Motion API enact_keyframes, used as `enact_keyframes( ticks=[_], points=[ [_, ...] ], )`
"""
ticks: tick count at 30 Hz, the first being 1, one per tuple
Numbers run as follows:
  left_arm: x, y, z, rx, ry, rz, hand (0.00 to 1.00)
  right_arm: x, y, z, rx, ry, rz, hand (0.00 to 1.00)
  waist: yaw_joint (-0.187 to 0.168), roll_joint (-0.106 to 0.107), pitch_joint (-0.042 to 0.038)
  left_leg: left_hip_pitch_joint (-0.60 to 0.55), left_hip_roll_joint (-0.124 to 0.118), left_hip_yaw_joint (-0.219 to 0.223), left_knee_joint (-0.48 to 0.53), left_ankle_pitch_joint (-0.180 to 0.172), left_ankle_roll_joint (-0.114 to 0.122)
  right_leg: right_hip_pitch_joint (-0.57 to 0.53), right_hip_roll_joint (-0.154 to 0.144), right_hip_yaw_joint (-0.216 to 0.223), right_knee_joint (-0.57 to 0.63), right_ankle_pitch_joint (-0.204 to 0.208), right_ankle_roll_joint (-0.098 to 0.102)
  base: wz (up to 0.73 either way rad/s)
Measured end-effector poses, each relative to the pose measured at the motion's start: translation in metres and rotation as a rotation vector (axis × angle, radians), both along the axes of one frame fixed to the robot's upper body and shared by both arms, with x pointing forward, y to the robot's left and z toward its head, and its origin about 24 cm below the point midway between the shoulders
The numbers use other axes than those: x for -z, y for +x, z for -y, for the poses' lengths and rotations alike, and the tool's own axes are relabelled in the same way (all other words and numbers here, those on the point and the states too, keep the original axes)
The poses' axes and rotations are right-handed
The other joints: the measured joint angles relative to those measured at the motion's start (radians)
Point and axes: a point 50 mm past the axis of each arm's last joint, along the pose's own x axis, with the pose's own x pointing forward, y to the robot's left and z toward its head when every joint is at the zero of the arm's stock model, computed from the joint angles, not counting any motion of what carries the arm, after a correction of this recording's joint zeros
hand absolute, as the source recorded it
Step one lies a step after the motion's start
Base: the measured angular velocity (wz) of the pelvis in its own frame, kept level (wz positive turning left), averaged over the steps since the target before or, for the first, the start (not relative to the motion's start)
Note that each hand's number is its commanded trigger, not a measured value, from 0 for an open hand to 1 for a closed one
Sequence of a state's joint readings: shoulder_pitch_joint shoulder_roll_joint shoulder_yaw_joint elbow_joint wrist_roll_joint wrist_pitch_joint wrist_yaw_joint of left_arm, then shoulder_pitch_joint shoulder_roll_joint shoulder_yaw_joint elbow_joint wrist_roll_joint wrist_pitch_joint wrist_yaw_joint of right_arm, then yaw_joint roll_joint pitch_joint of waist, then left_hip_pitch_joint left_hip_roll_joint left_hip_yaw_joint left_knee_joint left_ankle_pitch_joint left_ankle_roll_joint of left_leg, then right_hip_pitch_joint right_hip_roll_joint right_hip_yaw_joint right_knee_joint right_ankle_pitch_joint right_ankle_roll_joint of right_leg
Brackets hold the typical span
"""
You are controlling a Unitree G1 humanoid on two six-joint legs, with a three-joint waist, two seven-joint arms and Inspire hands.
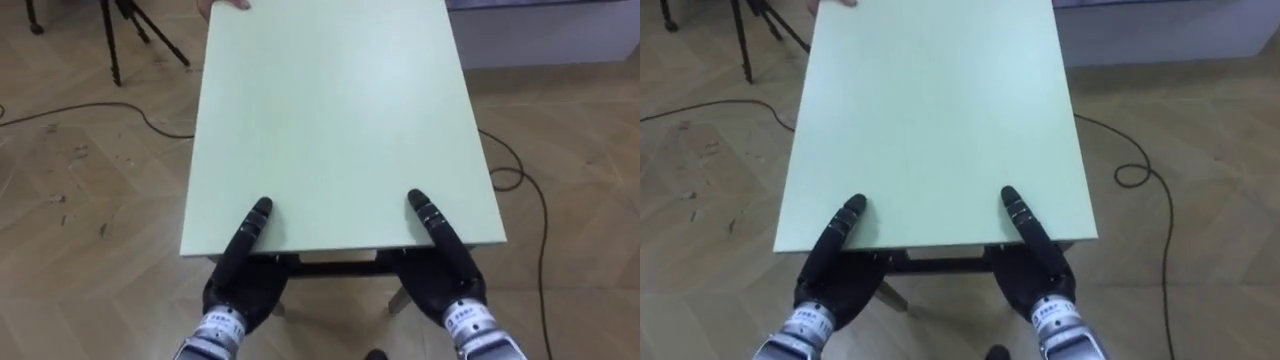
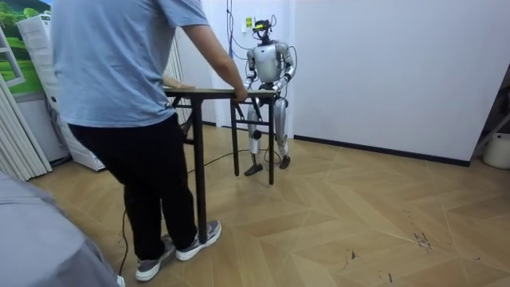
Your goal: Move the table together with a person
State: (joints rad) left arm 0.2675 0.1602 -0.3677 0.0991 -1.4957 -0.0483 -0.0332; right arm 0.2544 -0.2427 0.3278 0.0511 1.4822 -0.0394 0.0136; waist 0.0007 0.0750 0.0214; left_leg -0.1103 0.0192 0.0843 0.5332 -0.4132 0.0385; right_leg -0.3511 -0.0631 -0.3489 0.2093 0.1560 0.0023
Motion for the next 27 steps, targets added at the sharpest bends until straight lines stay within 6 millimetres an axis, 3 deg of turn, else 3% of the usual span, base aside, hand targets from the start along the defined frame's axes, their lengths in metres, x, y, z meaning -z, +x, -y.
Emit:
enact_keyframes(
  ticks=[1, 2, 3, 4, 5, 6, 7, 8, 9, 10, 11, 12, 13, 14, 15, 17, 19, 21, 22, 24, 25, 27],
  points=[
    [0.001, -0.002, -0.001, -0.003, -0.003, -0.004, 1.00, 0.001, -0.001, 0.000, -0.005, -0.003, -0.004, 1.00, -0.002, -0.005, -0.0029, -0.010, -0.009, 0.006, -0.005, 0.011, 0.016, 0.000, -0.007, 0.008, -0.025, 0.020, 0.041, 0.00],
    [0.002, -0.003, -0.002, -0.007, -0.003, -0.005, 1.00, 0.001, -0.001, 0.000, -0.010, -0.003, -0.007, 1.00, -0.005, -0.013, -0.0021, -0.028, -0.017, 0.028, -0.012, 0.036, 0.035, -0.010, -0.026, 0.029, -0.013, 0.025, 0.067, 0.37],
    [0.004, -0.005, 0.000, 0.004, -0.001, -0.016, 1.00, 0.004, -0.006, 0.002, 0.000, -0.005, -0.023, 1.00, -0.034, -0.017, -0.0030, -0.035, -0.001, 0.063, -0.013, 0.054, 0.046, -0.033, -0.057, 0.077, 0.156, -0.049, 0.013, 0.65],
    [0.005, -0.005, 0.001, 0.011, -0.002, -0.022, 1.00, 0.005, -0.009, 0.003, 0.008, -0.005, -0.033, 1.00, -0.045, -0.021, -0.0031, -0.033, 0.011, 0.090, -0.018, 0.062, 0.048, -0.039, -0.070, 0.109, 0.254, -0.115, 0.002, 1.03],
    [0.005, -0.006, 0.004, 0.037, 0.003, -0.026, 1.00, 0.008, -0.017, 0.005, 0.031, 0.010, -0.043, 1.00, -0.053, -0.029, -0.0043, -0.025, 0.044, 0.157, -0.035, 0.084, 0.027, -0.029, -0.096, 0.158, 0.443, -0.247, 0.002, 0.96],
    [0.006, -0.007, 0.007, 0.060, 0.008, -0.027, 1.00, 0.010, -0.024, 0.009, 0.055, 0.012, -0.042, 1.00, -0.055, -0.039, -0.0052, -0.018, 0.064, 0.215, -0.052, 0.105, 0.017, 0.009, -0.125, 0.180, 0.568, -0.340, 0.017, 0.83],
    [0.006, -0.008, 0.008, 0.072, 0.012, -0.028, 1.00, 0.010, -0.026, 0.010, 0.064, 0.016, -0.043, 1.00, -0.055, -0.043, -0.0056, -0.017, 0.069, 0.239, -0.052, 0.108, 0.015, 0.036, -0.138, 0.189, 0.603, -0.374, 0.021, 0.45],
    [0.005, -0.008, 0.008, 0.080, 0.013, -0.026, 1.00, 0.010, -0.026, 0.009, 0.064, 0.024, -0.040, 1.00, -0.057, -0.071, 0.0017, -0.019, 0.044, 0.262, -0.028, 0.110, 0.011, 0.053, -0.136, 0.216, 0.563, -0.407, 0.070, -0.23],
    [0.006, -0.010, 0.008, 0.071, 0.000, -0.032, 1.00, 0.007, -0.024, 0.010, 0.043, 0.010, -0.027, 1.00, -0.041, -0.050, -0.0150, -0.051, -0.018, 0.220, -0.029, 0.104, 0.047, 0.052, -0.117, 0.216, 0.446, -0.425, 0.123, -0.71],
    [0.007, -0.012, 0.007, 0.050, -0.023, -0.037, 1.00, 0.003, -0.020, 0.010, 0.020, -0.006, -0.019, 1.00, -0.027, 0.003, -0.0384, -0.082, -0.020, 0.207, -0.045, 0.113, 0.067, 0.055, -0.077, 0.226, 0.383, -0.411, 0.142, -1.00],
    [0.004, -0.009, 0.002, 0.028, -0.029, -0.016, 1.00, 0.000, -0.010, 0.004, 0.003, -0.003, -0.018, 1.00, -0.034, 0.003, -0.0256, -0.104, -0.055, 0.168, -0.068, 0.120, 0.116, 0.031, -0.111, 0.210, 0.546, -0.395, 0.119, -0.29],
    [0.003, -0.006, -0.006, 0.038, 0.014, -0.009, 1.00, 0.004, -0.014, -0.002, 0.019, 0.023, -0.045, 1.00, -0.056, -0.075, -0.0218, -0.099, -0.108, 0.162, -0.070, 0.129, 0.129, 0.096, -0.225, 0.169, 0.736, -0.430, 0.105, 0.20],
    [0.003, -0.006, -0.006, 0.047, 0.032, -0.008, 1.00, 0.005, -0.016, -0.002, 0.027, 0.025, -0.049, 1.00, -0.060, -0.098, -0.0186, -0.093, -0.123, 0.159, -0.069, 0.132, 0.134, 0.136, -0.259, 0.157, 0.782, -0.430, 0.102, 0.26],
    [0.003, -0.007, -0.004, 0.049, 0.027, -0.011, 1.00, 0.005, -0.016, 0.000, 0.030, 0.018, -0.042, 1.00, -0.042, -0.114, -0.0197, -0.105, -0.134, 0.160, -0.069, 0.135, 0.140, 0.197, -0.273, 0.154, 0.856, -0.415, 0.095, -0.52],
    [0.001, -0.006, -0.001, 0.056, 0.012, -0.003, 1.00, 0.003, -0.014, 0.004, 0.029, 0.005, -0.017, 1.00, -0.016, -0.107, -0.0170, -0.126, -0.133, 0.144, -0.070, 0.146, 0.148, 0.240, -0.247, 0.153, 0.874, -0.386, 0.075, -0.85],
    [-0.002, -0.006, -0.001, 0.052, 0.003, 0.014, 1.00, -0.002, -0.012, 0.004, 0.023, 0.003, 0.008, 1.00, 0.010, -0.098, -0.0090, -0.151, -0.143, 0.107, -0.090, 0.185, 0.146, 0.300, -0.205, 0.152, 0.819, -0.353, 0.059, -0.80],
    [-0.006, -0.004, -0.001, 0.050, -0.001, 0.030, 1.00, -0.006, -0.011, 0.004, 0.018, 0.005, 0.024, 1.00, 0.007, -0.099, -0.0084, -0.174, -0.166, 0.082, -0.110, 0.216, 0.159, 0.358, -0.183, 0.124, 0.746, -0.359, 0.068, -0.19],
    [-0.010, 0.002, 0.001, 0.067, 0.005, 0.057, 1.00, -0.008, -0.008, 0.006, 0.033, 0.011, 0.041, 1.00, 0.004, -0.119, -0.0010, -0.212, -0.198, 0.079, -0.121, 0.248, 0.173, 0.370, -0.173, 0.135, 0.680, -0.378, 0.089, 0.12],
    [-0.011, 0.004, 0.002, 0.069, 0.006, 0.064, 1.00, -0.009, -0.007, 0.007, 0.037, 0.013, 0.047, 1.00, 0.005, -0.124, -0.0002, -0.226, -0.205, 0.080, -0.119, 0.256, 0.175, 0.369, -0.174, 0.139, 0.656, -0.393, 0.095, 0.12],
    [-0.016, 0.011, 0.003, 0.079, 0.014, 0.092, 1.00, -0.012, -0.004, 0.007, 0.048, 0.020, 0.070, 1.00, 0.008, -0.138, 0.0036, -0.284, -0.208, 0.099, -0.087, 0.267, 0.180, 0.357, -0.169, 0.162, 0.565, -0.484, 0.104, 0.07],
    [-0.017, 0.013, 0.002, 0.080, 0.019, 0.097, 1.00, -0.013, -0.003, 0.007, 0.051, 0.024, 0.073, 1.00, 0.010, -0.141, 0.0030, -0.299, -0.207, 0.100, -0.079, 0.271, 0.180, 0.362, -0.163, 0.171, 0.540, -0.507, 0.103, 0.00],
    [-0.021, 0.018, 0.001, 0.084, 0.037, 0.121, 1.00, -0.014, 0.000, 0.006, 0.050, 0.027, 0.084, 1.00, 0.020, -0.151, 0.0023, -0.361, -0.202, 0.106, -0.059, 0.297, 0.177, 0.388, -0.128, 0.212, 0.402, -0.600, 0.089, 0.00]
  ],
)
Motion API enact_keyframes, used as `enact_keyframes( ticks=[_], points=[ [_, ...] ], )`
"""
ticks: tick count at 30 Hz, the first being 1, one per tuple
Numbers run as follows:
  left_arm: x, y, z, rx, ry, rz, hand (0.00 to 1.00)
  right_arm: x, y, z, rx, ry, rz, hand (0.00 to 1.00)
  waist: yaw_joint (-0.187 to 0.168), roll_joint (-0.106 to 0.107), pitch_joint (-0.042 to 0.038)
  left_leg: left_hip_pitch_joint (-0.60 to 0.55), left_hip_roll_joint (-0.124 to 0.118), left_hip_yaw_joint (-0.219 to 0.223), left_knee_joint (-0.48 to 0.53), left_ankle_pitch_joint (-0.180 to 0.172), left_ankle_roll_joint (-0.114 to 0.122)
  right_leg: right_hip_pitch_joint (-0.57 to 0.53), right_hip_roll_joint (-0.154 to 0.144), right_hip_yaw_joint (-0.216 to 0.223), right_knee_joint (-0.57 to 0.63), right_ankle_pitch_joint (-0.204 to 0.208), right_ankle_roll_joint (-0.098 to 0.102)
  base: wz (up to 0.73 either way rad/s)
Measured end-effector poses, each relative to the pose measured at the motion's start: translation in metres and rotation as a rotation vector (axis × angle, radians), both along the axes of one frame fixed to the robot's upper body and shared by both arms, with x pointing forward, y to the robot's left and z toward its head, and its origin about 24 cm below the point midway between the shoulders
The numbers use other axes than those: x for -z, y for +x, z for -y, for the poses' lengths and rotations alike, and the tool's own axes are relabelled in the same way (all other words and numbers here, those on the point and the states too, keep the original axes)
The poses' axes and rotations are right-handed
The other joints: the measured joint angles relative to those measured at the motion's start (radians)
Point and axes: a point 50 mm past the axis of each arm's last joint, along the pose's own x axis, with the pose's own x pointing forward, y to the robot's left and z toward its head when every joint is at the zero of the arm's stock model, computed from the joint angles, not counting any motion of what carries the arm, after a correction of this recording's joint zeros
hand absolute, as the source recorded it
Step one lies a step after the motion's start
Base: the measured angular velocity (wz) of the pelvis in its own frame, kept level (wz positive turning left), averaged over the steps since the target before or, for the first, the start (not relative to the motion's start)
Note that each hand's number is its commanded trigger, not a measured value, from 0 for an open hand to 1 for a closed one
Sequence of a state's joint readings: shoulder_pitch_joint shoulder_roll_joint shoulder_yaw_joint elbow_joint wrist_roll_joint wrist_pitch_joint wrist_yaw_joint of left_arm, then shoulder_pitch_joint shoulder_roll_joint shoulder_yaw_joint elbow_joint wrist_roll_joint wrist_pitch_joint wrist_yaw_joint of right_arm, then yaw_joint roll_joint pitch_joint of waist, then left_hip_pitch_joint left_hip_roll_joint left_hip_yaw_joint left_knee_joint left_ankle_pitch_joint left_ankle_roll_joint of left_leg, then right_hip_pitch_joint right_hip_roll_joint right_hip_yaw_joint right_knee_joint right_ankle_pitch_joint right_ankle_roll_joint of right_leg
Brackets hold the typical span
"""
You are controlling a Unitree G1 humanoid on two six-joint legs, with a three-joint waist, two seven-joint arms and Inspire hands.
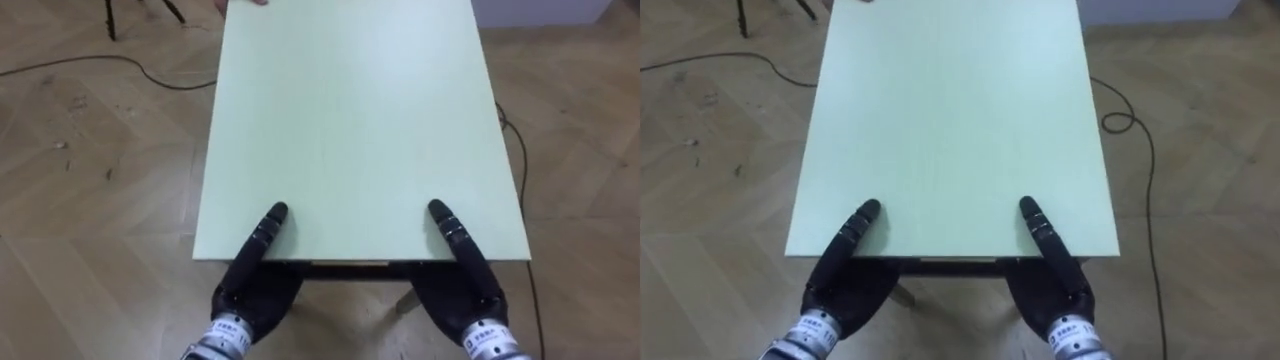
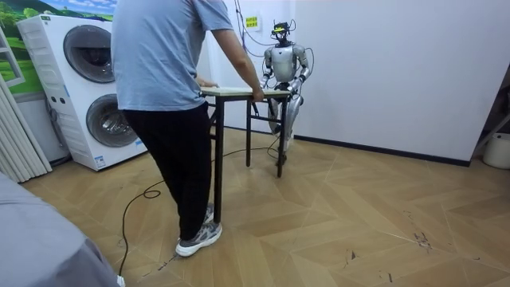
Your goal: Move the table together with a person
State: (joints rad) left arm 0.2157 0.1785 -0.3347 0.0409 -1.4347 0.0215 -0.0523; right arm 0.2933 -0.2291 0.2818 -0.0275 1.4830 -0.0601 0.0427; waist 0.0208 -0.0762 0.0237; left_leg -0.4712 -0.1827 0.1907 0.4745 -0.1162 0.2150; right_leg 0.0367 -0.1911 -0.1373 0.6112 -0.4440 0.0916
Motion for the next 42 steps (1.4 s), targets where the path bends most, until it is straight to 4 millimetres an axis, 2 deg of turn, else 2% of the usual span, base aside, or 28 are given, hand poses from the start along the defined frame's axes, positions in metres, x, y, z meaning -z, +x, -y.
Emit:
enact_keyframes(
  ticks=[3, 5, 7, 8, 10, 11, 12, 13, 15, 16, 18, 19, 20, 21, 22, 23, 24, 26, 28, 29, 31, 33, 35, 38, 39, 40, 41, 42],
  points=[
    [-0.005, 0.007, -0.002, 0.004, 0.009, 0.028, 1.00, -0.003, 0.006, -0.001, -0.002, 0.016, 0.017, 1.00, 0.009, 0.000, -0.0005, -0.071, 0.022, 0.000, 0.008, 0.056, -0.009, 0.015, 0.048, 0.025, -0.170, -0.063, -0.028, 0.01],
    [-0.005, 0.008, -0.006, -0.004, 0.017, 0.023, 1.00, 0.000, 0.010, -0.005, -0.013, 0.028, 0.007, 1.00, 0.024, 0.004, -0.0008, -0.083, 0.055, 0.004, -0.004, 0.094, -0.021, 0.006, 0.082, 0.032, -0.204, -0.070, -0.042, -0.22],
    [-0.002, 0.007, -0.008, -0.007, 0.031, -0.002, 1.00, 0.006, 0.009, -0.008, -0.007, 0.045, -0.020, 1.00, 0.041, 0.015, 0.0005, -0.060, 0.089, -0.006, -0.060, 0.152, -0.037, -0.003, 0.127, 0.045, -0.216, -0.048, -0.070, -0.18],
    [-0.001, 0.005, -0.008, 0.001, 0.040, -0.017, 1.00, 0.009, 0.005, -0.008, -0.004, 0.057, -0.038, 1.00, 0.055, 0.027, 0.0025, -0.031, 0.105, -0.021, -0.128, 0.203, -0.063, -0.004, 0.156, 0.046, -0.229, -0.021, -0.087, 0.11],
    [0.001, 0.004, -0.007, 0.011, 0.045, -0.031, 1.00, 0.012, 0.001, -0.006, 0.007, 0.067, -0.055, 1.00, 0.058, 0.049, 0.0006, 0.018, 0.113, -0.060, -0.302, 0.317, -0.220, -0.017, 0.202, 0.036, -0.274, 0.040, -0.121, 0.25],
    [0.001, 0.004, -0.006, 0.013, 0.047, -0.029, 1.00, 0.011, 0.001, -0.005, 0.003, 0.062, -0.055, 1.00, 0.057, 0.068, 0.0042, 0.023, 0.141, -0.081, -0.348, 0.358, -0.313, -0.035, 0.209, 0.002, -0.300, 0.085, -0.140, 0.11],
    [0.003, 0.002, -0.008, 0.010, 0.052, -0.041, 1.00, 0.015, 0.000, -0.006, 0.004, 0.063, -0.069, 1.00, 0.060, 0.070, 0.0110, 0.001, 0.171, -0.068, -0.201, 0.286, -0.235, -0.046, 0.214, -0.013, -0.296, 0.104, -0.153, -0.04],
    [0.005, 0.000, -0.008, 0.007, 0.051, -0.051, 1.00, 0.016, -0.001, -0.007, 0.001, 0.064, -0.077, 1.00, 0.065, 0.069, 0.0110, -0.006, 0.182, -0.057, -0.122, 0.234, -0.208, -0.048, 0.211, -0.015, -0.297, 0.109, -0.162, -0.25],
    [0.009, -0.007, -0.009, -0.006, 0.034, -0.075, 1.00, 0.017, -0.003, -0.007, -0.012, 0.055, -0.085, 1.00, 0.067, 0.071, 0.0103, -0.001, 0.228, -0.054, 0.139, 0.042, -0.211, -0.068, 0.195, -0.060, -0.297, 0.147, -0.150, -0.15],
    [0.009, -0.007, -0.008, -0.006, 0.033, -0.075, 1.00, 0.017, -0.003, -0.008, -0.013, 0.059, -0.085, 1.00, 0.063, 0.073, 0.0101, 0.005, 0.241, -0.054, 0.185, 0.005, -0.211, -0.077, 0.195, -0.071, -0.296, 0.155, -0.150, 0.21],
    [0.009, -0.008, -0.006, -0.009, 0.028, -0.077, 1.00, 0.017, -0.003, -0.007, -0.013, 0.052, -0.084, 1.00, 0.036, 0.079, 0.0113, 0.073, 0.303, -0.064, 0.312, -0.132, -0.220, -0.108, 0.192, -0.125, -0.259, 0.157, -0.155, 0.29],
    [0.009, -0.007, -0.005, -0.011, 0.026, -0.079, 1.00, 0.017, -0.002, -0.007, -0.013, 0.049, -0.083, 1.00, 0.036, 0.082, 0.0119, 0.091, 0.314, -0.066, 0.336, -0.153, -0.232, -0.119, 0.190, -0.143, -0.241, 0.155, -0.158, -0.18],
    [0.009, -0.007, -0.003, -0.019, 0.014, -0.080, 1.00, 0.015, 0.000, -0.004, -0.013, 0.034, -0.078, 1.00, 0.054, 0.099, 0.0183, 0.103, 0.301, -0.095, 0.313, -0.164, -0.250, -0.139, 0.208, -0.161, -0.191, 0.146, -0.160, -0.33],
    [0.008, -0.006, -0.002, -0.012, 0.022, -0.083, 1.00, 0.015, 0.000, -0.006, -0.005, 0.024, -0.075, 1.00, 0.061, 0.094, 0.0150, 0.124, 0.247, -0.167, 0.206, -0.161, -0.285, -0.167, 0.246, -0.091, -0.231, 0.170, -0.199, -0.10],
    [0.008, -0.005, -0.002, -0.012, 0.027, -0.082, 1.00, 0.015, -0.001, -0.007, -0.002, 0.024, -0.071, 1.00, 0.048, 0.068, -0.0025, 0.139, 0.210, -0.204, 0.117, -0.147, -0.330, -0.194, 0.255, -0.057, -0.273, 0.195, -0.208, 0.64],
    [0.003, 0.000, 0.002, -0.014, 0.020, -0.062, 1.00, 0.008, 0.000, -0.004, 0.008, 0.011, -0.038, 1.00, 0.013, 0.069, -0.0070, 0.146, 0.204, -0.202, 0.114, -0.139, -0.326, -0.220, 0.220, -0.073, -0.311, 0.240, -0.207, 0.57],
    [0.003, -0.001, 0.006, -0.018, 0.001, -0.063, 1.00, 0.005, 0.002, 0.000, 0.000, -0.005, -0.026, 1.00, 0.010, 0.112, -0.0038, 0.197, 0.273, -0.136, 0.279, -0.162, -0.289, -0.211, 0.242, -0.081, -0.311, 0.255, -0.212, 0.47],
    [0.004, -0.003, 0.008, -0.015, -0.005, -0.068, 1.00, 0.006, 0.001, 0.003, 0.014, -0.005, -0.033, 1.00, -0.004, 0.155, -0.0013, 0.342, 0.342, -0.120, 0.304, -0.165, -0.283, -0.218, 0.263, -0.127, -0.278, 0.250, -0.225, 0.28],
    [0.002, -0.001, 0.007, -0.022, 0.016, -0.053, 1.00, 0.006, 0.001, 0.001, 0.014, 0.004, -0.032, 1.00, -0.017, 0.149, 0.0040, 0.413, 0.340, -0.148, 0.219, -0.131, -0.289, -0.247, 0.252, -0.156, -0.237, 0.246, -0.231, 0.34],
    [0.003, -0.001, 0.004, -0.025, 0.028, -0.056, 1.00, 0.007, -0.001, -0.003, 0.015, 0.014, -0.038, 1.00, -0.017, 0.120, 0.0043, 0.416, 0.311, -0.152, 0.183, -0.093, -0.304, -0.250, 0.237, -0.146, -0.247, 0.256, -0.231, 0.15],
    [0.003, -0.001, 0.004, -0.028, 0.025, -0.053, 1.00, 0.007, -0.001, -0.005, 0.017, 0.011, -0.031, 1.00, -0.013, 0.118, 0.0025, 0.411, 0.313, -0.153, 0.206, -0.107, -0.332, -0.257, 0.232, -0.154, -0.298, 0.274, -0.234, -0.14],
    [0.002, 0.001, 0.004, -0.044, 0.010, -0.047, 1.00, 0.002, 0.008, -0.005, 0.006, -0.003, -0.020, 1.00, -0.002, 0.161, 0.0122, 0.363, 0.351, -0.160, 0.306, -0.164, -0.352, -0.270, 0.260, -0.239, -0.281, 0.285, -0.253, -0.41],
    [0.001, 0.001, 0.002, -0.054, 0.011, -0.049, 1.00, 0.001, 0.010, -0.007, -0.004, -0.005, -0.024, 1.00, -0.008, 0.158, 0.0112, 0.348, 0.342, -0.160, 0.316, -0.169, -0.348, -0.278, 0.251, -0.302, -0.283, 0.297, -0.271, -0.16],
    [0.003, 0.000, 0.001, -0.063, -0.010, -0.062, 1.00, -0.001, 0.013, -0.008, -0.014, -0.016, -0.021, 1.00, -0.034, 0.154, 0.0127, 0.336, 0.314, -0.135, 0.277, -0.171, -0.344, -0.292, 0.201, -0.427, -0.265, 0.311, -0.276, -0.11],
    [0.004, 0.001, 0.000, -0.067, -0.018, -0.068, 1.00, 0.000, 0.017, -0.010, -0.027, -0.019, -0.020, 1.00, -0.035, 0.150, 0.0165, 0.351, 0.303, -0.096, 0.210, -0.176, -0.336, -0.344, 0.152, -0.444, -0.166, 0.320, -0.270, -0.32],
    [0.004, 0.003, 0.000, -0.070, -0.020, -0.067, 1.00, -0.001, 0.020, -0.010, -0.029, -0.024, -0.016, 1.00, -0.035, 0.151, 0.0191, 0.367, 0.299, -0.076, 0.164, -0.188, -0.323, -0.393, 0.119, -0.431, -0.072, 0.334, -0.268, -0.41],
    [0.004, 0.009, -0.003, -0.090, -0.017, -0.057, 1.00, -0.001, 0.028, -0.014, -0.034, -0.015, -0.009, 1.00, -0.046, 0.118, 0.0514, 0.401, 0.275, -0.022, 0.135, -0.170, -0.292, -0.543, 0.041, -0.311, 0.178, 0.423, -0.265, -0.46],
    [0.007, 0.005, -0.009, -0.118, -0.014, -0.053, 1.00, 0.000, 0.030, -0.021, -0.059, -0.003, -0.016, 1.00, -0.059, 0.126, 0.0465, 0.377, 0.295, -0.012, 0.168, -0.176, -0.284, -0.622, 0.118, -0.191, 0.104, 0.395, -0.186, -0.40]
  ],
)
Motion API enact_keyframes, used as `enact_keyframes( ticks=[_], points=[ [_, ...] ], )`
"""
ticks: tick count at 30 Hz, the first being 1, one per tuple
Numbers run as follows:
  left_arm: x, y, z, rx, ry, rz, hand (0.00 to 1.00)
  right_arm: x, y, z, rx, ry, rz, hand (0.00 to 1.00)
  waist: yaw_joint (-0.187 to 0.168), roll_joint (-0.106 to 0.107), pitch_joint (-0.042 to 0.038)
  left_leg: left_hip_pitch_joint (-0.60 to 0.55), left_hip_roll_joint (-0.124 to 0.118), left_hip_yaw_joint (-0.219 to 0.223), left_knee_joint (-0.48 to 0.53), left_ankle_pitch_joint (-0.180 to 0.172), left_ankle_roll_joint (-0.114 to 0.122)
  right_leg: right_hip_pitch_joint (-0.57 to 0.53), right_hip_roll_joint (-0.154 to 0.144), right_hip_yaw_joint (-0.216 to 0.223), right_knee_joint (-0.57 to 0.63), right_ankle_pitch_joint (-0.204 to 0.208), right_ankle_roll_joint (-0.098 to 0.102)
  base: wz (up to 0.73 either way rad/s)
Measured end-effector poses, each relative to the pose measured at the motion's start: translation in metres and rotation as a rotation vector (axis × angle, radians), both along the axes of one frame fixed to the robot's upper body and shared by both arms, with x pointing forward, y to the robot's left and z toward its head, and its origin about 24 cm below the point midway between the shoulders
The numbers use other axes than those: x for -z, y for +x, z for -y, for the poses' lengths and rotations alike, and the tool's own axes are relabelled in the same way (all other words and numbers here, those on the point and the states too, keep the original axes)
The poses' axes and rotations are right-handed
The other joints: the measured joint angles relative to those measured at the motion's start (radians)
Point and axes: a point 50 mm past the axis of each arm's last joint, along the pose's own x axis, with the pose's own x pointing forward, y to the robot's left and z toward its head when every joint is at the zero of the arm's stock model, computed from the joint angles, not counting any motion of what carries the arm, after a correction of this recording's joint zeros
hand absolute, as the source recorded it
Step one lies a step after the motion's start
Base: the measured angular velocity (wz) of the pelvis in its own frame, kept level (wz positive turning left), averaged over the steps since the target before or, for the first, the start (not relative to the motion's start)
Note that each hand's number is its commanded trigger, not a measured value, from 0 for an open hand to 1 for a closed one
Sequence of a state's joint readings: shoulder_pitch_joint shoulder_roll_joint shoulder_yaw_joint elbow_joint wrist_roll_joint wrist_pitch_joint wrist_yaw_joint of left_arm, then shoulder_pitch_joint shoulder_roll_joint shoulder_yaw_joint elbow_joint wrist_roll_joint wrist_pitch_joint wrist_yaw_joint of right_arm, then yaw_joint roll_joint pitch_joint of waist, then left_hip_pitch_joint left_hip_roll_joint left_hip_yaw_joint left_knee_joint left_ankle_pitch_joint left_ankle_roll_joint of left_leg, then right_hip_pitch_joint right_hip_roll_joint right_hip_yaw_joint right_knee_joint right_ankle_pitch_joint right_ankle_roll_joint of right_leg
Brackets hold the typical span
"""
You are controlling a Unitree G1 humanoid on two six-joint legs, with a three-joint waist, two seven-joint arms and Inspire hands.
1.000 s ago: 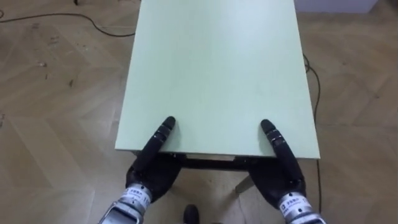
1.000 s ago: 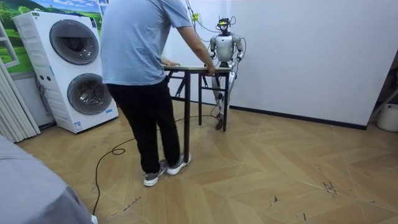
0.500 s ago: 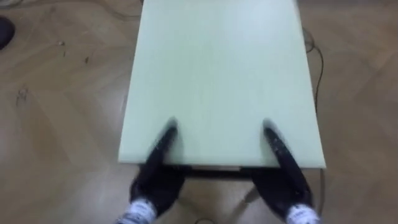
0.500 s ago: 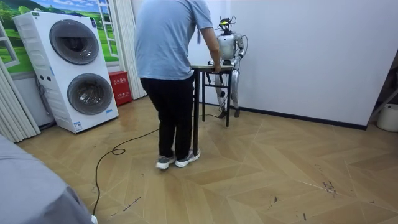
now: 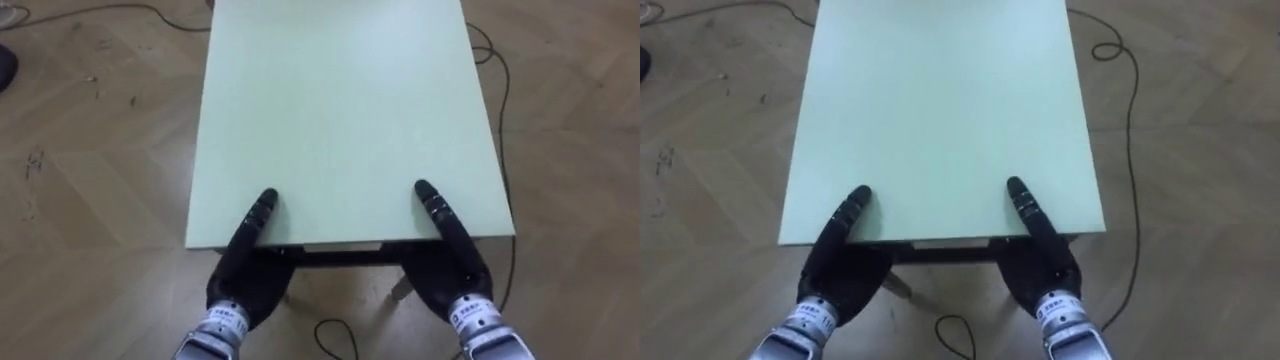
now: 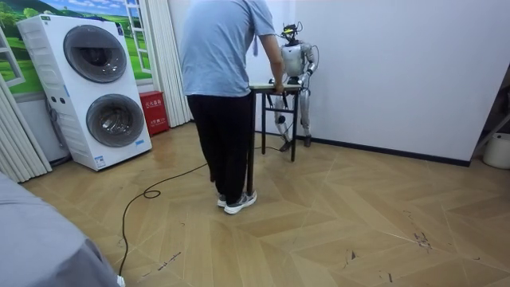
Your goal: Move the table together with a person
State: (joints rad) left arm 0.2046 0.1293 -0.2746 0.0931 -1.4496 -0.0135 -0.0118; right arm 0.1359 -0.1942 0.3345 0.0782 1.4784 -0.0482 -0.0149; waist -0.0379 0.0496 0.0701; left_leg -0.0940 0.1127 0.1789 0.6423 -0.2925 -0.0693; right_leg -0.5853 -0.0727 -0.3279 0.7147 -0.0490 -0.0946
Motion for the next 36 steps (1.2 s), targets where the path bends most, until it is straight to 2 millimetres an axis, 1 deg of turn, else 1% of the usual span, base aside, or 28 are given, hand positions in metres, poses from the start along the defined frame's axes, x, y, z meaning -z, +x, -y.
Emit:
enact_keyframes(
  ticks=[1, 2, 3, 4, 5, 6, 7, 8, 9, 10, 11, 12, 13, 14, 15, 16, 17, 18, 19, 20, 22, 24, 26, 27, 29, 31, 33, 36],
  points=[
    [-0.001, -0.004, -0.003, -0.010, 0.002, 0.006, 1.00, 0.000, -0.001, -0.004, -0.012, 0.006, -0.002, 1.00, -0.006, 0.003, -0.0167, -0.029, 0.008, -0.012, 0.024, -0.011, -0.008, 0.016, 0.020, 0.019, -0.165, 0.031, 0.008, 0.40],
    [-0.002, -0.007, -0.005, 0.007, 0.015, 0.014, 1.00, 0.000, -0.010, -0.005, 0.003, 0.008, 0.001, 1.00, -0.038, -0.018, -0.0272, -0.063, -0.005, -0.055, 0.091, -0.046, -0.024, 0.055, -0.011, 0.052, -0.294, 0.186, -0.063, 0.70],
    [0.000, -0.005, -0.001, 0.026, 0.025, 0.002, 1.00, 0.004, -0.014, -0.003, 0.015, 0.007, -0.016, 1.00, -0.026, -0.010, -0.0299, -0.070, -0.003, -0.067, 0.121, -0.084, 0.001, 0.060, -0.008, 0.067, -0.291, 0.169, -0.038, 0.77],
    [0.000, -0.004, 0.000, 0.033, 0.032, -0.002, 1.00, 0.006, -0.014, -0.002, 0.024, 0.008, -0.022, 1.00, -0.027, -0.014, -0.0315, -0.074, -0.003, -0.067, 0.120, -0.083, 0.002, 0.063, -0.014, 0.074, -0.295, 0.174, -0.033, 0.51],
    [-0.001, 0.000, 0.002, 0.047, 0.047, -0.001, 1.00, 0.008, -0.016, 0.000, 0.043, 0.019, -0.025, 1.00, -0.041, -0.022, -0.0366, -0.090, -0.002, -0.060, 0.115, -0.074, 0.006, 0.070, -0.035, 0.104, -0.315, 0.192, -0.009, 0.78],
    [-0.001, 0.003, 0.007, 0.066, 0.066, -0.006, 1.00, 0.010, -0.021, 0.003, 0.071, 0.036, -0.040, 1.00, -0.046, -0.033, -0.0443, -0.095, -0.011, -0.048, 0.092, -0.053, 0.031, 0.082, -0.057, 0.138, -0.349, 0.230, 0.025, 0.82],
    [-0.002, 0.004, 0.009, 0.073, 0.074, -0.007, 1.00, 0.011, -0.023, 0.004, 0.081, 0.042, -0.048, 1.00, -0.047, -0.037, -0.0492, -0.094, -0.024, -0.051, 0.076, -0.043, 0.046, 0.089, -0.067, 0.142, -0.371, 0.259, 0.032, 0.68],
    [-0.002, 0.004, 0.013, 0.086, 0.083, -0.002, 1.00, 0.013, -0.026, 0.007, 0.098, 0.052, -0.059, 1.00, -0.052, -0.039, -0.0503, -0.094, -0.053, -0.073, 0.057, -0.029, 0.069, 0.116, -0.084, 0.152, -0.426, 0.328, 0.046, 0.51],
    [-0.003, 0.005, 0.016, 0.099, 0.094, -0.004, 1.00, 0.015, -0.029, 0.009, 0.114, 0.062, -0.073, 1.00, -0.053, -0.046, -0.0535, -0.095, -0.077, -0.085, 0.047, -0.015, 0.090, 0.137, -0.100, 0.179, -0.467, 0.388, 0.055, 0.52],
    [-0.003, 0.006, 0.017, 0.102, 0.099, -0.008, 1.00, 0.016, -0.031, 0.010, 0.123, 0.072, -0.081, 1.00, -0.053, -0.048, -0.0536, -0.096, -0.081, -0.086, 0.046, -0.006, 0.101, 0.144, -0.106, 0.189, -0.475, 0.407, 0.065, 0.48],
    [-0.003, 0.005, 0.017, 0.109, 0.125, -0.006, 1.00, 0.017, -0.035, 0.010, 0.143, 0.088, -0.091, 1.00, -0.053, -0.046, -0.0537, -0.095, -0.084, -0.082, 0.055, 0.042, 0.114, 0.144, -0.104, 0.178, -0.436, 0.398, 0.069, 0.34],
    [0.001, 0.000, 0.014, 0.102, 0.135, -0.025, 1.00, 0.021, -0.040, 0.010, 0.141, 0.084, -0.121, 1.00, -0.058, -0.026, -0.0467, -0.080, -0.066, -0.086, 0.081, 0.043, 0.101, 0.147, -0.094, 0.147, -0.275, 0.251, 0.085, 0.33],
    [0.003, -0.003, 0.013, 0.102, 0.139, -0.036, 1.00, 0.023, -0.044, 0.009, 0.137, 0.086, -0.134, 1.00, -0.062, -0.023, -0.0487, -0.064, -0.062, -0.093, 0.076, 0.045, 0.098, 0.168, -0.084, 0.136, -0.207, 0.171, 0.076, 0.25],
    [0.006, -0.006, 0.012, 0.105, 0.143, -0.043, 1.00, 0.024, -0.048, 0.010, 0.128, 0.090, -0.148, 1.00, -0.059, -0.024, -0.0505, -0.036, -0.070, -0.094, 0.045, 0.062, 0.071, 0.228, -0.063, 0.129, -0.168, 0.067, 0.073, 0.06],
    [0.006, -0.008, 0.012, 0.105, 0.139, -0.041, 1.00, 0.023, -0.048, 0.010, 0.122, 0.089, -0.147, 1.00, -0.041, -0.023, -0.0502, -0.016, -0.082, -0.073, 0.008, 0.080, 0.054, 0.277, -0.053, 0.132, -0.195, 0.013, 0.073, -0.17],
    [0.006, -0.008, 0.012, 0.104, 0.140, -0.041, 1.00, 0.022, -0.047, 0.011, 0.120, 0.087, -0.142, 1.00, -0.027, -0.020, -0.0491, -0.014, -0.088, -0.063, 0.000, 0.086, 0.046, 0.295, -0.053, 0.140, -0.227, 0.011, 0.072, -0.36],
    [0.007, -0.008, 0.013, 0.104, 0.143, -0.040, 1.00, 0.022, -0.046, 0.009, 0.107, 0.086, -0.141, 1.00, -0.005, -0.018, -0.0441, -0.027, -0.090, -0.040, 0.011, 0.077, 0.045, 0.315, -0.059, 0.156, -0.282, 0.032, 0.077, -0.17],
    [0.006, -0.007, 0.015, 0.110, 0.152, -0.033, 1.00, 0.023, -0.047, 0.009, 0.111, 0.094, -0.144, 1.00, 0.002, -0.014, -0.0461, -0.023, -0.082, -0.037, -0.147, 0.050, 0.077, 0.323, -0.053, 0.156, -0.317, 0.055, 0.084, 0.00],
    [0.005, -0.005, 0.015, 0.112, 0.160, -0.025, 1.00, 0.022, -0.046, 0.009, 0.113, 0.101, -0.143, 1.00, 0.003, -0.009, -0.0473, -0.024, -0.069, -0.036, -0.243, 0.067, 0.068, 0.323, -0.042, 0.155, -0.334, 0.063, 0.089, 0.04],
    [0.003, -0.003, 0.012, 0.108, 0.175, -0.015, 1.00, 0.022, -0.044, 0.009, 0.114, 0.108, -0.139, 1.00, 0.014, -0.003, -0.0468, -0.027, -0.041, -0.018, -0.336, 0.101, 0.085, 0.322, -0.020, 0.167, -0.360, 0.063, 0.100, -0.08],
    [0.003, -0.003, 0.009, 0.100, 0.177, -0.016, 1.00, 0.022, -0.044, 0.007, 0.109, 0.108, -0.136, 1.00, 0.026, -0.008, -0.0473, -0.034, -0.037, 0.007, -0.352, 0.112, 0.094, 0.339, -0.015, 0.175, -0.394, 0.051, 0.115, 0.01],
    [0.002, -0.005, 0.009, 0.106, 0.170, -0.018, 1.00, 0.021, -0.045, 0.008, 0.110, 0.104, -0.135, 1.00, 0.022, -0.011, -0.0495, -0.031, -0.038, 0.039, -0.367, 0.117, 0.097, 0.377, -0.018, 0.175, -0.373, -0.045, 0.127, 0.25],
    [0.003, -0.007, 0.008, 0.099, 0.167, -0.023, 1.00, 0.020, -0.043, 0.009, 0.101, 0.091, -0.127, 1.00, 0.043, -0.013, -0.0507, -0.025, -0.044, 0.042, -0.371, 0.119, 0.091, 0.395, -0.014, 0.170, -0.395, -0.055, 0.135, -0.10],
    [0.003, -0.008, 0.009, 0.089, 0.160, -0.023, 1.00, 0.019, -0.041, 0.010, 0.094, 0.082, -0.118, 1.00, 0.052, -0.014, -0.0513, -0.022, -0.053, 0.035, -0.379, 0.124, 0.084, 0.400, -0.011, 0.160, -0.411, -0.056, 0.134, -0.11],
    [0.003, -0.010, 0.010, 0.077, 0.151, -0.023, 1.00, 0.017, -0.038, 0.009, 0.084, 0.076, -0.109, 1.00, 0.073, -0.019, -0.0525, -0.016, -0.052, 0.033, -0.391, 0.129, 0.076, 0.404, -0.006, 0.159, -0.426, -0.062, 0.125, -0.07],
    [0.003, -0.012, 0.009, 0.064, 0.140, -0.022, 1.00, 0.016, -0.035, 0.009, 0.067, 0.063, -0.099, 1.00, 0.080, -0.024, -0.0516, -0.017, -0.048, 0.029, -0.391, 0.130, 0.073, 0.414, 0.001, 0.157, -0.445, -0.067, 0.122, 0.05],
    [0.004, -0.013, 0.009, 0.058, 0.128, -0.021, 1.00, 0.015, -0.034, 0.009, 0.061, 0.054, -0.091, 1.00, 0.083, -0.032, -0.0522, -0.017, -0.045, 0.011, -0.391, 0.130, 0.068, 0.437, 0.004, 0.127, -0.471, -0.067, 0.121, 0.23],
    [0.004, -0.014, 0.008, 0.048, 0.125, -0.018, 1.00, 0.014, -0.033, 0.007, 0.054, 0.049, -0.085, 1.00, 0.089, -0.040, -0.0522, -0.017, -0.042, -0.002, -0.390, 0.128, 0.065, 0.448, 0.006, 0.105, -0.477, -0.067, 0.121, 0.19]
  ],
)
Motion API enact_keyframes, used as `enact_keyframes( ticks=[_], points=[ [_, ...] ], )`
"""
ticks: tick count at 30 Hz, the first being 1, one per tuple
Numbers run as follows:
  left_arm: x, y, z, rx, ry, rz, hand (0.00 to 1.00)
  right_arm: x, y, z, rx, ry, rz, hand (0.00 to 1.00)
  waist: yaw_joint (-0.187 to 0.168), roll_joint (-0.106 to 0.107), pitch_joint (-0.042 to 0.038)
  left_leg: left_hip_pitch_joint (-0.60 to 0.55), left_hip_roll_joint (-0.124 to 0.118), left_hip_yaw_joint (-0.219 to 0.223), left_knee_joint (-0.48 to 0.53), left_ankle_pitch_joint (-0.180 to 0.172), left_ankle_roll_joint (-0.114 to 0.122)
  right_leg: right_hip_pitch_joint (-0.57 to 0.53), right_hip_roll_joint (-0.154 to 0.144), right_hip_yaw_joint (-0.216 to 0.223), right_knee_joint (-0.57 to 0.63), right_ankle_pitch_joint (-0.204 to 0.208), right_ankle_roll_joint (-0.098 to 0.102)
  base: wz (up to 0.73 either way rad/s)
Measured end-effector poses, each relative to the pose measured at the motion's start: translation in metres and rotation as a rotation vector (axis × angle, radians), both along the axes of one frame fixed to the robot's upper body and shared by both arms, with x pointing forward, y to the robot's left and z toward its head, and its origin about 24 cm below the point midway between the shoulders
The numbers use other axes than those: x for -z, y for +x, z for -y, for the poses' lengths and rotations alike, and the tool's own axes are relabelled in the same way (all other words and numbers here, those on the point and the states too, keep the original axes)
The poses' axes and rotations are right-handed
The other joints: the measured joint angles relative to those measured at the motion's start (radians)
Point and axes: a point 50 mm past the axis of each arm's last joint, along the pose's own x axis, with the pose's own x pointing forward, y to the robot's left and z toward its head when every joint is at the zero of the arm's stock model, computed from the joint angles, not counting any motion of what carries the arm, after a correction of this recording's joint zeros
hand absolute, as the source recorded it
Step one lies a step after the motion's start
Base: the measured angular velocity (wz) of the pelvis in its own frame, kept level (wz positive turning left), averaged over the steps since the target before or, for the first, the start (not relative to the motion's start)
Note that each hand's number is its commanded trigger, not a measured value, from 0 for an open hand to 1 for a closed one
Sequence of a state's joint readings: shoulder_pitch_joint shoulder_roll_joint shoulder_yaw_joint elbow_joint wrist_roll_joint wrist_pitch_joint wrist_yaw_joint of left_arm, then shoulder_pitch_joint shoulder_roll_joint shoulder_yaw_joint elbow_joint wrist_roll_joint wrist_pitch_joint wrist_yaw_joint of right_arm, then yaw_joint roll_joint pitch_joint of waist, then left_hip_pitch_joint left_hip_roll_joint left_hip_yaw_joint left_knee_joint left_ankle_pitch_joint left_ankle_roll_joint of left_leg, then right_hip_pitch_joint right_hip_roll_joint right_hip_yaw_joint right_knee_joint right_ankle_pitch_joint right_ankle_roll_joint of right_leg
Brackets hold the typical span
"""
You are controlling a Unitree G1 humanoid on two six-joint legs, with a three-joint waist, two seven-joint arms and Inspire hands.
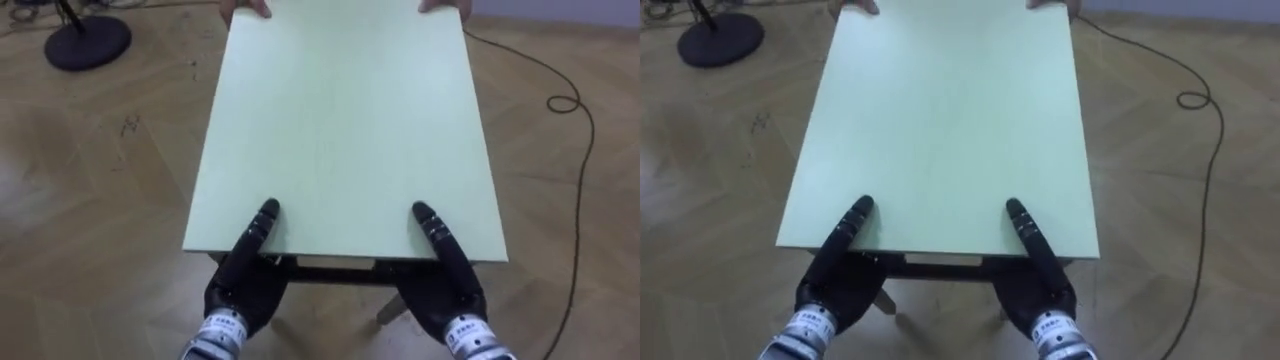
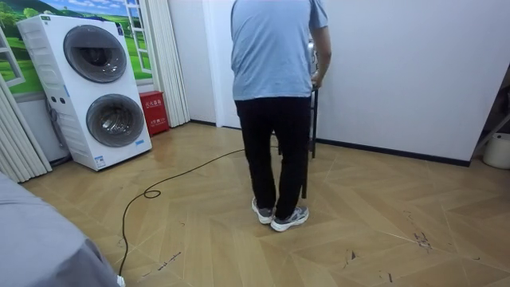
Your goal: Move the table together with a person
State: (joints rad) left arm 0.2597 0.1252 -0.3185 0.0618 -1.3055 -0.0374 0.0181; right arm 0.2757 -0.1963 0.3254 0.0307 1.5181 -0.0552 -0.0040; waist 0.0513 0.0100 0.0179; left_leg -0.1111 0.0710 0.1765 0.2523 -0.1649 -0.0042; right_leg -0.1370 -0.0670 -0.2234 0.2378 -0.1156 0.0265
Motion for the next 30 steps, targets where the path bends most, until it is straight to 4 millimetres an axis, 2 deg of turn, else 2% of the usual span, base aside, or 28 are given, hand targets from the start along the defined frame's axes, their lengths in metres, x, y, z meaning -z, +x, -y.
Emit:
enact_keyframes(
  ticks=[7, 11, 16, 19, 22, 24, 25, 26, 27, 28, 29, 30],
  points=[
    [0.0004, -0.0015, -0.0016, -0.008, 0.002, 0.003, 1.00, 0.0004, -0.0009, -0.0007, -0.004, 0.003, -0.003, 1.00, 0.011, 0.001, 0.0005, -0.001, 0.002, -0.042, 0.006, -0.001, -0.002, 0.025, 0.000, -0.035, 0.008, 0.000, 0.000, 0.25],
    [0.0003, -0.0016, -0.0019, -0.006, 0.006, 0.003, 1.00, 0.0005, -0.0010, 0.0002, -0.005, 0.002, -0.005, 1.00, 0.010, 0.011, 0.0016, -0.003, 0.000, -0.073, 0.005, -0.002, -0.003, 0.039, -0.005, -0.077, 0.023, 0.000, 0.000, 0.32],
    [0.0005, -0.0019, -0.0013, -0.008, -0.008, -0.003, 1.00, -0.0001, -0.0004, 0.0008, -0.009, -0.002, -0.002, 1.00, 0.023, 0.031, 0.0017, -0.002, -0.001, -0.073, 0.005, -0.002, -0.003, 0.055, -0.007, -0.086, 0.027, 0.000, 0.000, 0.22],
    [0.0018, -0.0038, -0.0006, -0.006, -0.010, -0.014, 1.00, 0.0011, -0.0024, 0.0024, -0.012, -0.015, -0.008, 1.00, 0.024, 0.045, 0.0019, 0.012, -0.007, -0.073, 0.005, -0.001, -0.002, 0.065, -0.024, -0.111, 0.065, 0.000, 0.001, 0.34],
    [0.0022, -0.0045, 0.0005, -0.003, -0.011, -0.017, 1.00, 0.0008, -0.0030, 0.0014, -0.008, -0.016, -0.005, 1.00, 0.029, 0.041, 0.0020, 0.015, -0.033, -0.072, 0.008, -0.002, 0.001, 0.050, -0.066, -0.123, 0.145, -0.038, 0.015, 0.34],
    [0.0024, -0.0047, 0.0008, -0.004, -0.014, -0.019, 1.00, 0.0004, -0.0029, 0.0015, -0.006, -0.018, -0.002, 1.00, 0.039, 0.036, 0.0057, 0.017, -0.063, -0.071, 0.019, -0.004, 0.003, 0.037, -0.110, -0.126, 0.219, -0.072, 0.026, 0.30],
    [0.0024, -0.0047, 0.0008, -0.005, -0.016, -0.020, 1.00, 0.0005, -0.0030, 0.0016, -0.006, -0.018, -0.002, 1.00, 0.038, 0.035, 0.0066, 0.017, -0.069, -0.070, 0.020, -0.005, 0.006, 0.034, -0.120, -0.126, 0.239, -0.078, 0.028, 0.52],
    [0.0024, -0.0047, 0.0009, -0.004, -0.016, -0.021, 1.00, 0.0008, -0.0033, 0.0015, -0.005, -0.016, -0.005, 1.00, 0.033, 0.036, 0.0094, 0.019, -0.078, -0.070, 0.020, -0.010, 0.023, 0.029, -0.135, -0.123, 0.280, -0.086, 0.036, 0.65],
    [0.0025, -0.0048, 0.0009, -0.002, -0.014, -0.021, 1.00, 0.0016, -0.0046, 0.0015, -0.002, -0.013, -0.008, 1.00, 0.026, 0.030, 0.0136, 0.023, -0.088, -0.072, 0.022, -0.011, 0.031, 0.027, -0.147, -0.108, 0.318, -0.094, 0.037, 0.68],
    [0.0026, -0.0050, 0.0011, 0.001, -0.013, -0.022, 1.00, 0.0020, -0.0055, 0.0018, -0.001, -0.013, -0.009, 1.00, 0.024, 0.028, 0.0146, 0.023, -0.091, -0.076, 0.024, -0.012, 0.037, 0.024, -0.151, -0.096, 0.338, -0.094, 0.038, 0.74],
    [0.0029, -0.0053, 0.0011, 0.008, -0.010, -0.024, 1.00, 0.0029, -0.0072, 0.0016, 0.004, -0.009, -0.013, 1.00, 0.013, 0.023, 0.0175, 0.021, -0.104, -0.113, 0.035, -0.016, 0.045, 0.014, -0.158, -0.070, 0.386, -0.094, 0.038, 0.88],
    [0.0028, -0.0053, 0.0024, 0.012, -0.009, -0.025, 1.00, 0.0040, -0.0093, 0.0017, 0.012, -0.005, -0.018, 1.00, -0.009, 0.021, 0.0211, 0.014, -0.107, -0.164, 0.060, -0.023, 0.053, -0.002, -0.152, -0.026, 0.420, -0.102, 0.032, 0.97]
  ],
)
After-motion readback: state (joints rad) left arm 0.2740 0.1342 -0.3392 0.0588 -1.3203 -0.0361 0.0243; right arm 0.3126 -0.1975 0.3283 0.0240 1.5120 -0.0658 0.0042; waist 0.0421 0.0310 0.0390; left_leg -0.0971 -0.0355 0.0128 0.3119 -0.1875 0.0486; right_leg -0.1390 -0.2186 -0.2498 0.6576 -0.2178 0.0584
